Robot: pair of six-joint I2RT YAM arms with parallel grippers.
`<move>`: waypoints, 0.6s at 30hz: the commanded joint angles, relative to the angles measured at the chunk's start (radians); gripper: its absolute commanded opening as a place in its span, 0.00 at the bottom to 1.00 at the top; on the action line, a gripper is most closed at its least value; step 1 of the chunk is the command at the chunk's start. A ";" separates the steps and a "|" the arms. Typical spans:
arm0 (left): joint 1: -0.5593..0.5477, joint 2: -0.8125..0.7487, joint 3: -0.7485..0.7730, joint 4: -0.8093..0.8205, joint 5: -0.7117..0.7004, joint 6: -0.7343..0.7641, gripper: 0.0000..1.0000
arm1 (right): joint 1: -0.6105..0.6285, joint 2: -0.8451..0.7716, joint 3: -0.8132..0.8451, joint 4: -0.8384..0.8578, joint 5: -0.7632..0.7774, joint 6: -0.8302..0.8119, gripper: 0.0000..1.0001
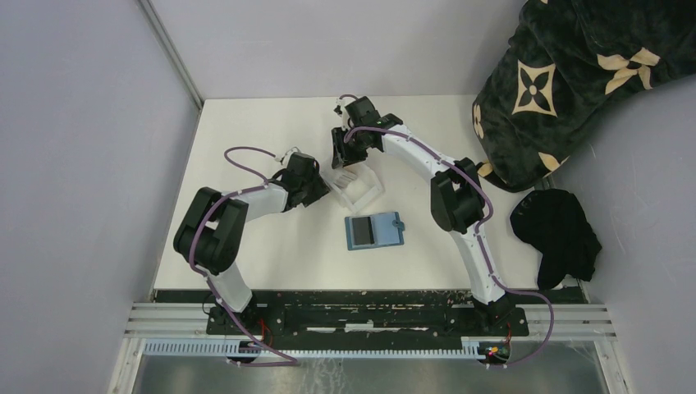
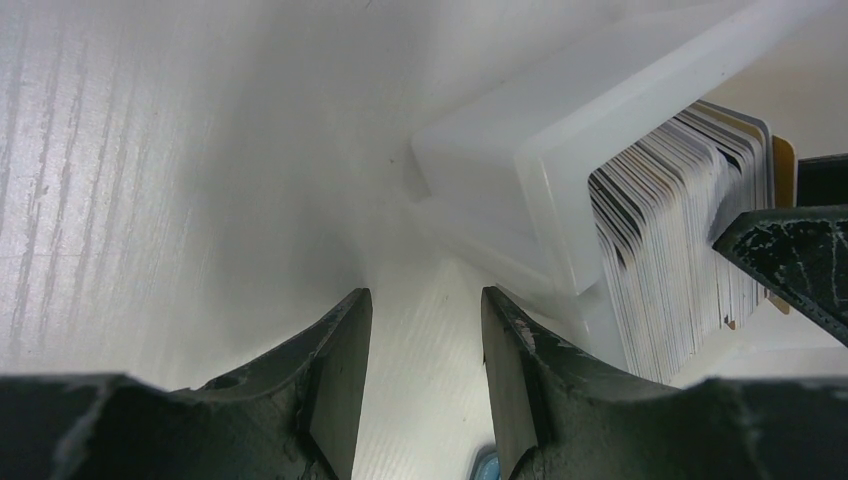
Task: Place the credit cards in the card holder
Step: Pick up the credit card from the storage box.
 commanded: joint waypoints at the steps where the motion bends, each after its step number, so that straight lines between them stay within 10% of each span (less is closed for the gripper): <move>1: 0.000 0.019 0.035 0.053 0.020 0.035 0.53 | 0.018 -0.077 0.013 -0.018 -0.032 0.016 0.45; 18: 0.002 0.015 0.046 0.046 0.015 0.034 0.53 | 0.018 -0.112 0.015 -0.039 -0.012 0.005 0.23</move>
